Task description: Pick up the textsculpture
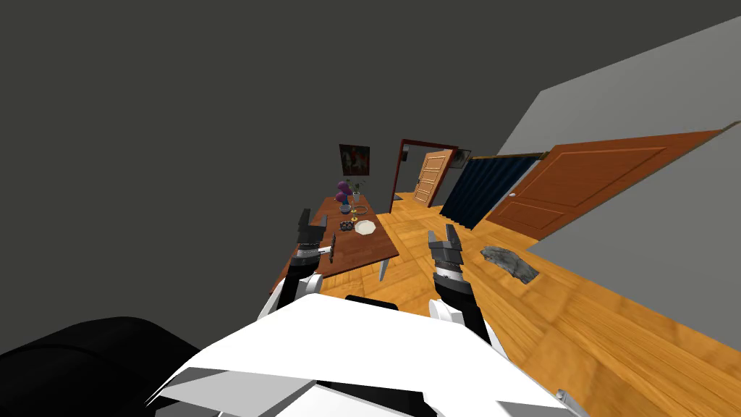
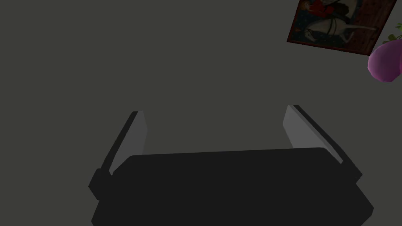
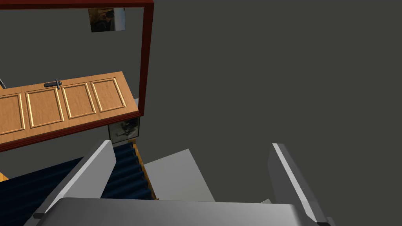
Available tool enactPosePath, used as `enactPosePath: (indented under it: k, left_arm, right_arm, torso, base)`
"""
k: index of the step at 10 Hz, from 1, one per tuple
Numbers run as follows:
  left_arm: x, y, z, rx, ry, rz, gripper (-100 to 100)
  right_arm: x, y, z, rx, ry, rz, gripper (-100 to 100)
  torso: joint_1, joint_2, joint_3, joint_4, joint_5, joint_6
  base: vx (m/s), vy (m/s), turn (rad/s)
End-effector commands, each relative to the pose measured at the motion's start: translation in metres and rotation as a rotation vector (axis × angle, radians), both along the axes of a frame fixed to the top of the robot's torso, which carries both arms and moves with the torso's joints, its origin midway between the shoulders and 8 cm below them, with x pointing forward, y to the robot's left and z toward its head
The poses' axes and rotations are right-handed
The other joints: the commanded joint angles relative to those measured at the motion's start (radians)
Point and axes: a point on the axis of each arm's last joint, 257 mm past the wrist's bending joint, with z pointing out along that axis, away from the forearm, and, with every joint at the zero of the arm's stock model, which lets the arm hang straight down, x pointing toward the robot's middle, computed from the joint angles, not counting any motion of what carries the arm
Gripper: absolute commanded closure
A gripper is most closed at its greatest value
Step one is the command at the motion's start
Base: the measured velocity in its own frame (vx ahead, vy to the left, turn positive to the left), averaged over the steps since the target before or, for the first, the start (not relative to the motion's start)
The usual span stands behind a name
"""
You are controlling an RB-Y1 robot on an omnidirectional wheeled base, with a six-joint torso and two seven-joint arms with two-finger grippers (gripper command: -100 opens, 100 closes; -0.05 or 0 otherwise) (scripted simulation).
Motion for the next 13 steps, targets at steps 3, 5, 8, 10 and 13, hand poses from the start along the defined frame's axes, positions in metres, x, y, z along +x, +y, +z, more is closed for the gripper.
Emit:
enactPosePath:
  k: [3,5,8,10,13]
  left_arm:
    - [0.010,-0.014,-0.017,-0.005,0.047,-0.085,-100]
    - [0.017,-0.025,-0.034,-0.016,0.092,-0.149,-100]
    - [0.023,-0.039,-0.057,-0.032,0.155,-0.226,-100]
    - [0.026,-0.047,-0.071,-0.041,0.195,-0.267,-100]
    - [0.029,-0.063,-0.106,-0.062,0.289,-0.350,-100]
  right_arm:
    - [0.000,0.000,0.000,0.000,0.000,0.000,0]
    - [0.000,0.000,0.000,0.000,0.000,0.000,0]
    - [0.000,0.000,0.000,0.000,0.000,0.000,0]
    - [0.000,0.000,0.000,0.000,0.000,0.000,0]
    - [0.000,0.000,0.000,0.000,0.000,0.000,0]
  torso:
    - [0.000,0.004,0.002,0.001,0.000,0.000]
    - [0.000,0.006,0.003,0.001,0.000,0.000]
    - [-0.001,0.006,0.004,0.002,0.000,0.000]
    - [-0.002,0.006,0.003,0.001,0.000,0.000]
    - [-0.001,0.007,0.004,0.002,0.000,0.000]
  base:
    - [-0.069,-0.003,-0.105]
    - [-0.092,-0.008,-0.119]
    - [-0.094,-0.024,-0.109]
    - [-0.083,-0.038,-0.131]
    - [-0.094,-0.028,-0.149]
